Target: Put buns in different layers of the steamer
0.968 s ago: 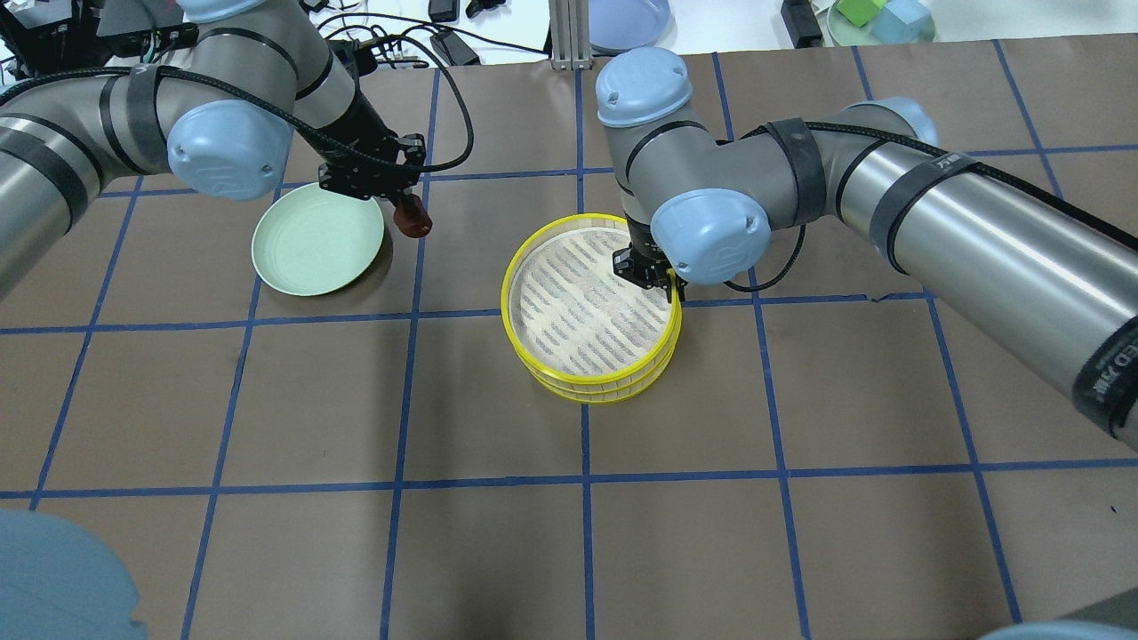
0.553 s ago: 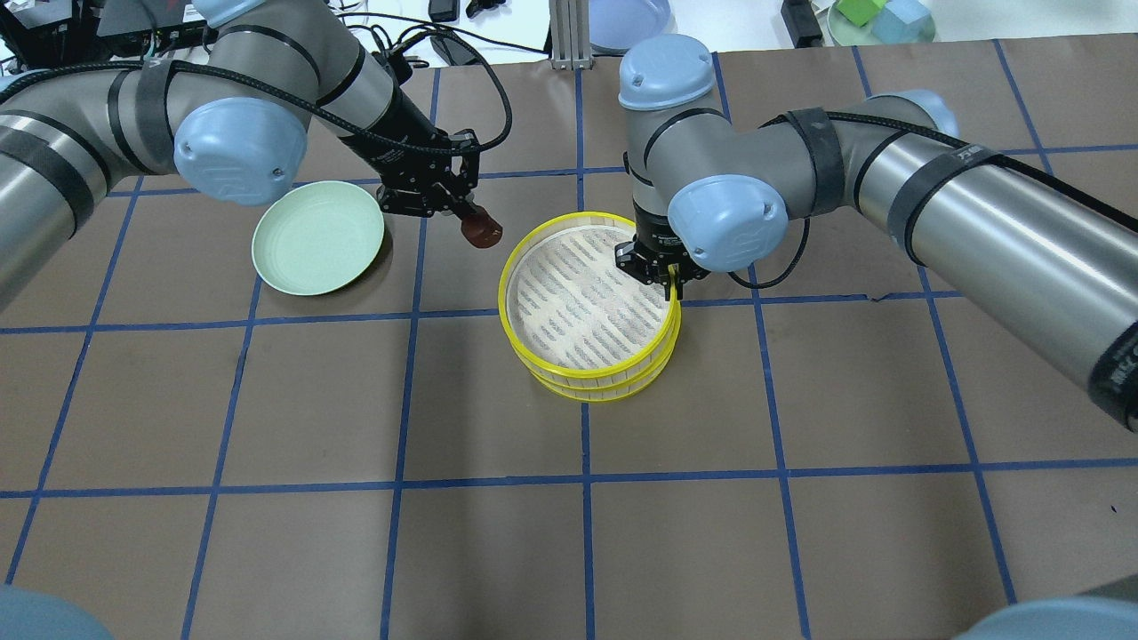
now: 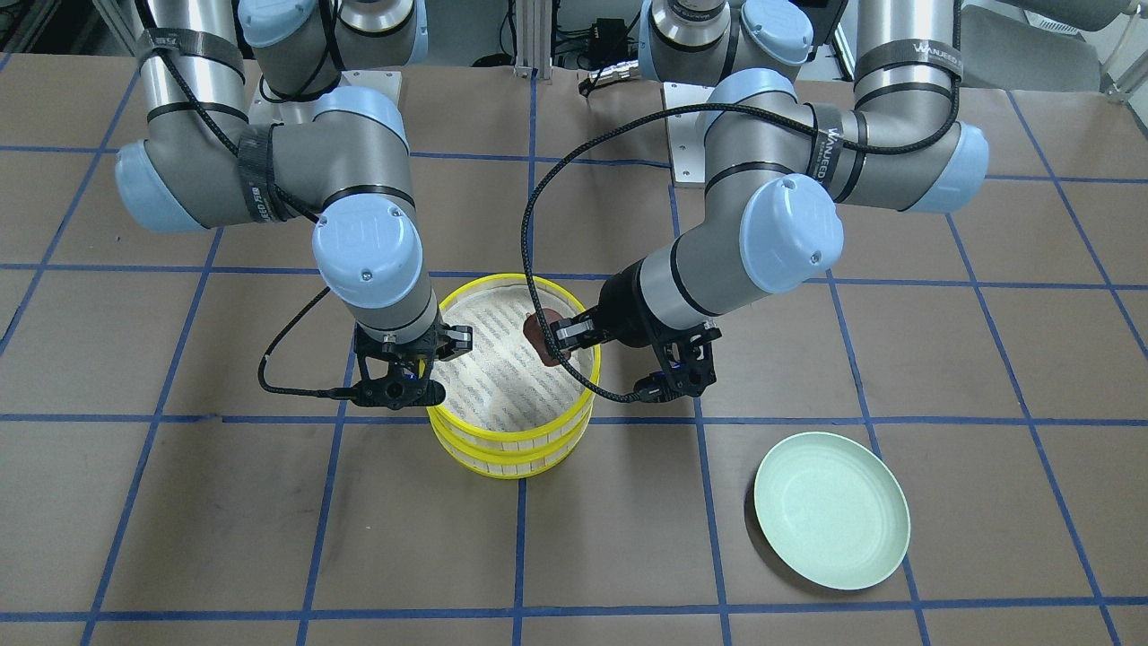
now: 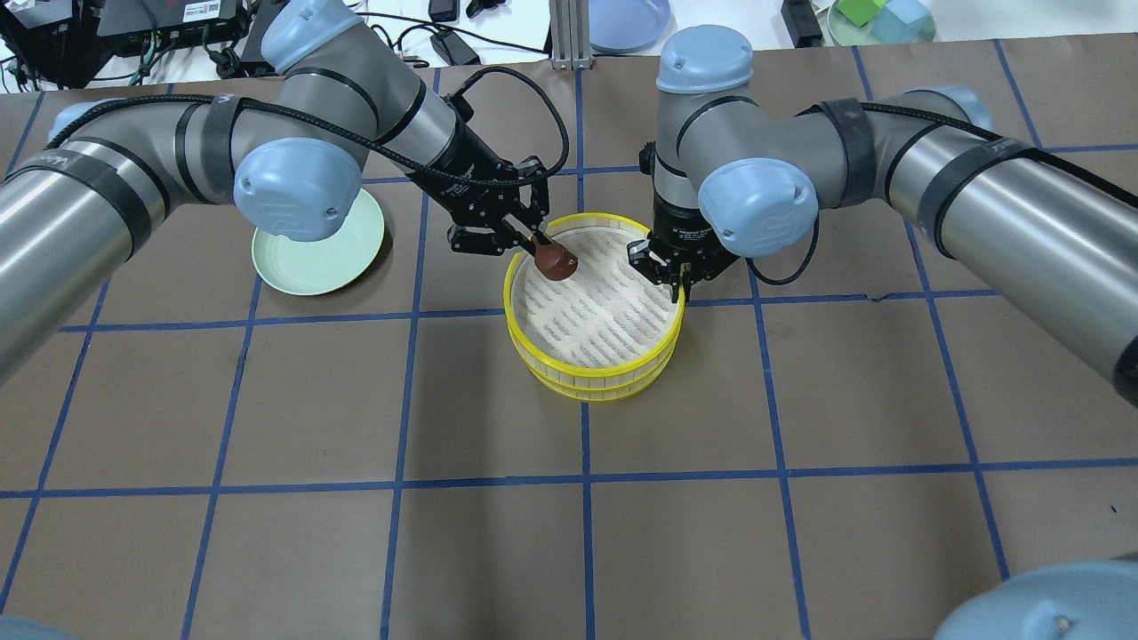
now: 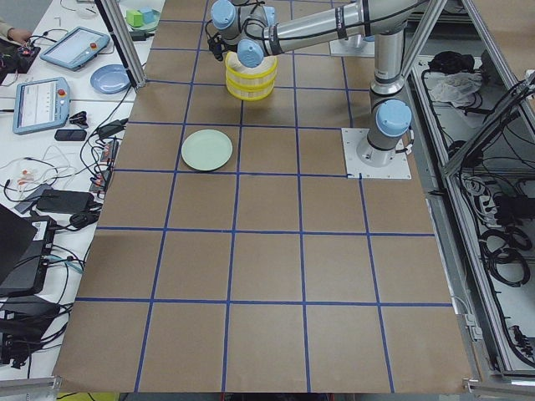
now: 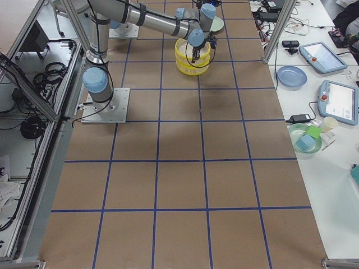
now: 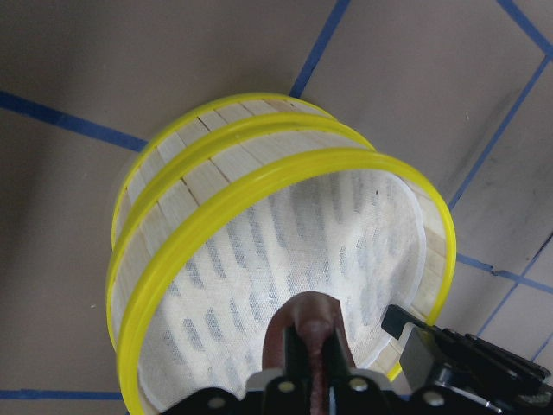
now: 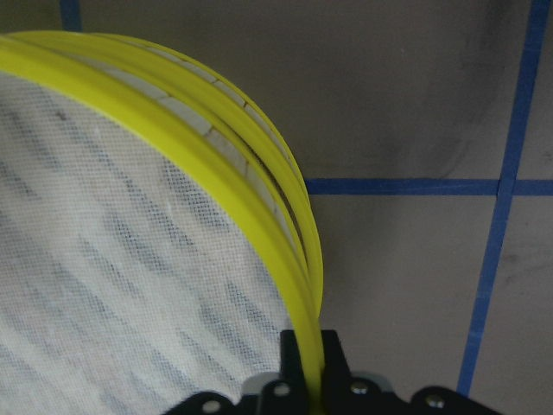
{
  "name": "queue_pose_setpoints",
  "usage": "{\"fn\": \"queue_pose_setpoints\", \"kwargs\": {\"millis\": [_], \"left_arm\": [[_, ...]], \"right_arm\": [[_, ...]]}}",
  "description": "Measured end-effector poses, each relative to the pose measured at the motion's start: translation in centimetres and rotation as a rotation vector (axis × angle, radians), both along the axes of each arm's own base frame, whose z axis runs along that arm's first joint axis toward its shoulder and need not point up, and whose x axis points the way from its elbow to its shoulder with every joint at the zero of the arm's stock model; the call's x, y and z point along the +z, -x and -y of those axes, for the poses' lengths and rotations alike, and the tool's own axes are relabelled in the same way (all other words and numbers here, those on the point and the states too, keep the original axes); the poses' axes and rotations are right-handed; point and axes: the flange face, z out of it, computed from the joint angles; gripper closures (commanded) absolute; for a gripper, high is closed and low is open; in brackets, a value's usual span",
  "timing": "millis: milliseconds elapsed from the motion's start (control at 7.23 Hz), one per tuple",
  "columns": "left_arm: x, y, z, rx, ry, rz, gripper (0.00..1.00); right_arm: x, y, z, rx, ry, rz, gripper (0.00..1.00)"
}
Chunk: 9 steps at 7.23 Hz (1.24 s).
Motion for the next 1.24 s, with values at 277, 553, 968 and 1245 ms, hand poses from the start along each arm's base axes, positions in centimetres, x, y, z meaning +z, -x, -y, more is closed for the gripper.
{"fn": "queue_pose_setpoints", "kwargs": {"millis": [277,553,968,1245], "left_arm": [[-0.2,0.5,-0.4,0.003,-0.02,-0.011,0.0],[0.3,0.7,-0.5,0.03,-0.033,-0.028,0.01],[2.5,-2.0,0.9,-0.017,0.073,0.108,0.01],[5.0,-6.0,1.6,-0.173,0.191,0.258,0.0]], "right_arm": [[0.3,0.2,0.1,0.003,0.013,-0.011,1.0],[0.5,0.4,0.2,0.002,0.025,-0.031,1.0],[0.1,0.3,0.1,-0.001,0.017,-0.027,1.0],[-0.2,0.0,-0.1,-0.01,0.01,-0.025,1.0]]}}
